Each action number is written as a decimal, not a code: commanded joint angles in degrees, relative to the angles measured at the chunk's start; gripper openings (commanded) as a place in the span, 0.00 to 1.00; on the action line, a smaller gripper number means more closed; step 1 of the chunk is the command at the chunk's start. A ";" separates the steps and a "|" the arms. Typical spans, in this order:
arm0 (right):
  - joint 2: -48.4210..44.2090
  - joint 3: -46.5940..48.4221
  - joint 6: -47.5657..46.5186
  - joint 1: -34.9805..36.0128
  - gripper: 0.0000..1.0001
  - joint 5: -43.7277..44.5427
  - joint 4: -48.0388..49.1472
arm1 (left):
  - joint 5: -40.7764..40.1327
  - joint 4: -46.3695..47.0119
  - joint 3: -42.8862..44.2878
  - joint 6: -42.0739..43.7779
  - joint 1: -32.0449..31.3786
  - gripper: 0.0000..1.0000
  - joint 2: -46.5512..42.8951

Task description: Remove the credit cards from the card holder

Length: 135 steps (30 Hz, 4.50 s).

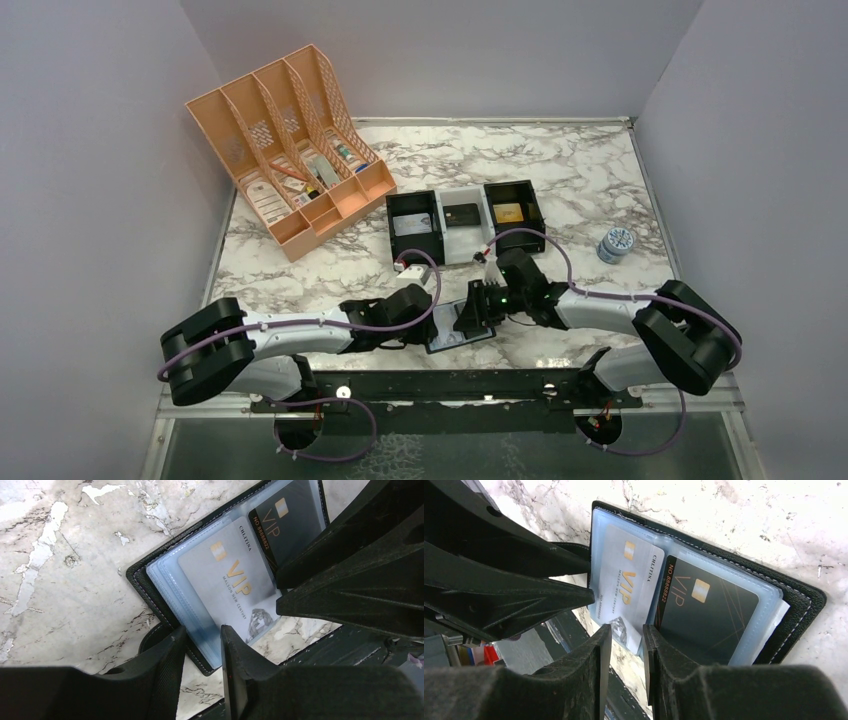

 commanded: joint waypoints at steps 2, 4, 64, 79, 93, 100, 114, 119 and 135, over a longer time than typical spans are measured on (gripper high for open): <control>1.59 1.06 -0.86 0.17 0.29 -1.18 2.47 | -0.88 1.57 -1.14 -0.30 -0.33 0.31 0.85; 1.79 1.19 -0.87 0.11 0.29 -0.85 2.20 | -0.85 1.64 -1.28 -0.32 -0.28 0.30 1.13; 1.89 -3.83 7.08 0.09 0.18 6.38 7.61 | 1.58 2.66 1.76 3.25 -1.06 0.31 2.07; -2.73 -4.98 9.31 -0.01 0.02 5.29 9.94 | -2.85 -1.98 0.29 0.59 -1.86 0.19 5.25; -5.83 -4.38 5.53 -1.66 0.01 2.89 5.90 | -4.57 -3.19 -0.65 0.02 -1.97 0.17 4.11; -4.84 -3.21 3.55 -2.87 0.03 -2.01 5.22 | -4.87 -3.17 -1.06 0.38 -2.00 0.17 2.61; -0.04 -1.43 1.76 -4.41 0.05 -2.06 2.07 | -4.45 -3.19 -0.59 1.11 -1.99 0.19 1.44; 0.37 -2.95 3.66 -4.40 0.05 -0.16 3.92 | -3.74 -3.12 0.78 1.35 -2.00 0.31 -2.26; -0.16 -4.98 5.25 -4.40 0.05 -0.03 7.18 | 1.83 11.18 0.87 2.72 -2.66 0.34 1.89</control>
